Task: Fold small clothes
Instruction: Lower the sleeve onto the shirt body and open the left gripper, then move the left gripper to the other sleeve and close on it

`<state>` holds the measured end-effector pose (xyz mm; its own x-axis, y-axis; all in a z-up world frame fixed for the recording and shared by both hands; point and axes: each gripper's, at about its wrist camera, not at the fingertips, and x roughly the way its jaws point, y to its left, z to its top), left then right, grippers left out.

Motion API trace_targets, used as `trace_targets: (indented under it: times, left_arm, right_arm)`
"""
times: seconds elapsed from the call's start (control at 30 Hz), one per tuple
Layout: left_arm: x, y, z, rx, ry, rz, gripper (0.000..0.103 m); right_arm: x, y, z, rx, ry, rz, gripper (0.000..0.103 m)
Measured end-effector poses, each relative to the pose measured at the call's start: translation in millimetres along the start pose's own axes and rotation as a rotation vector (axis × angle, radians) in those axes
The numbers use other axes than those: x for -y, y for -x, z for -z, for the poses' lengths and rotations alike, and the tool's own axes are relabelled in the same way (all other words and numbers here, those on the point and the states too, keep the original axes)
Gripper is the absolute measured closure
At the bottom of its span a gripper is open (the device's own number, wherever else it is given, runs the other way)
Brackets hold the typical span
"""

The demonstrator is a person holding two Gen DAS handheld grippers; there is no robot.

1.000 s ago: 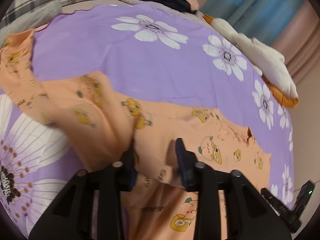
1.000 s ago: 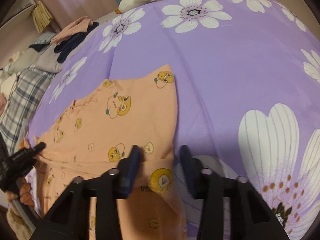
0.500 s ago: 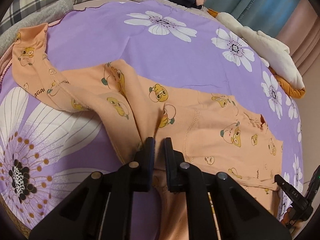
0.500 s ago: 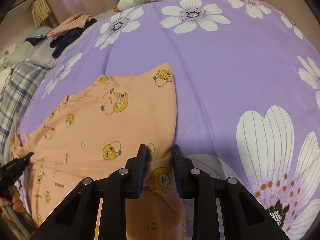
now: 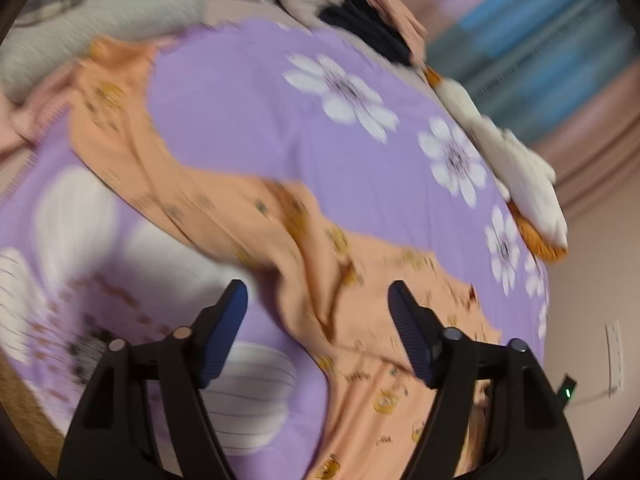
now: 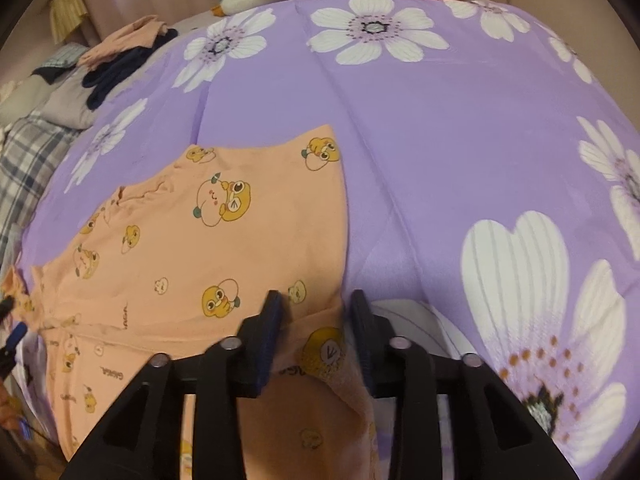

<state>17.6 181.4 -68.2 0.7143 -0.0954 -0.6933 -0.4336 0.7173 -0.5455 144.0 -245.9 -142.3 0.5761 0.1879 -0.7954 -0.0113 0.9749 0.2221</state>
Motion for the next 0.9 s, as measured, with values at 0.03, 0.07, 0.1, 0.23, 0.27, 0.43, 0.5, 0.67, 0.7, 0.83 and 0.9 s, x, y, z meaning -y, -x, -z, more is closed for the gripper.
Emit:
trace_targets:
  times: [0.03, 0.07, 0.1, 0.23, 0.27, 0.43, 0.5, 0.67, 0.7, 0.83, 0.9]
  left_arm:
    - [-1.5, 7.4, -6.5, 0.024, 0.000, -0.003, 0.028]
    - [-2.4, 13.2, -12.1, 0.040, 0.001, 0.003, 0.025]
    - [-3.5, 19.1, -19.5, 0.059, 0.003, 0.015, 0.021]
    - [-10.9, 28.2, -47.8, 0.112, 0.006, -0.010, 0.016]
    - [-14.5, 28.2, -52.9, 0.125, 0.007, -0.038, 0.016]
    - [-56.5, 17.0, -45.5, 0.117, 0.111, -0.056, 0.016]
    - [-68.4, 15.4, -40.7, 0.118, 0.123, -0.069, 0.017]
    - [-87.3, 19.4, -34.5, 0.168, 0.142, -0.106, 0.017]
    - [-92.0, 18.3, -35.9, 0.163, 0.159, -0.104, 0.017]
    - [-114.5, 10.1, -39.7, 0.140, 0.242, -0.111, 0.017]
    - [-119.7, 8.3, -40.9, 0.142, 0.258, -0.112, 0.018]
  right_arm:
    - [-4.2, 8.5, -1.9, 0.020, -0.001, 0.005, 0.049]
    - [-9.6, 18.2, -4.2, 0.044, -0.001, 0.006, 0.045]
    - [-12.6, 24.3, -5.9, 0.061, -0.001, 0.005, 0.038]
    - [-40.3, 57.7, -15.0, 0.152, 0.003, -0.036, 0.028]
    - [-47.5, 62.1, -16.1, 0.165, 0.011, -0.051, 0.027]
    - [-92.4, 63.6, -13.9, 0.198, 0.076, -0.112, 0.023]
    - [-106.3, 52.4, -11.6, 0.183, 0.093, -0.124, 0.023]
    - [-132.6, 19.3, -1.4, 0.080, 0.124, -0.129, 0.023]
    - [-136.8, 16.3, 1.0, 0.068, 0.130, -0.127, 0.023]
    - [-148.7, 12.5, 11.9, 0.036, 0.148, -0.113, 0.023]
    - [-148.9, 9.5, 13.6, 0.025, 0.150, -0.107, 0.023]
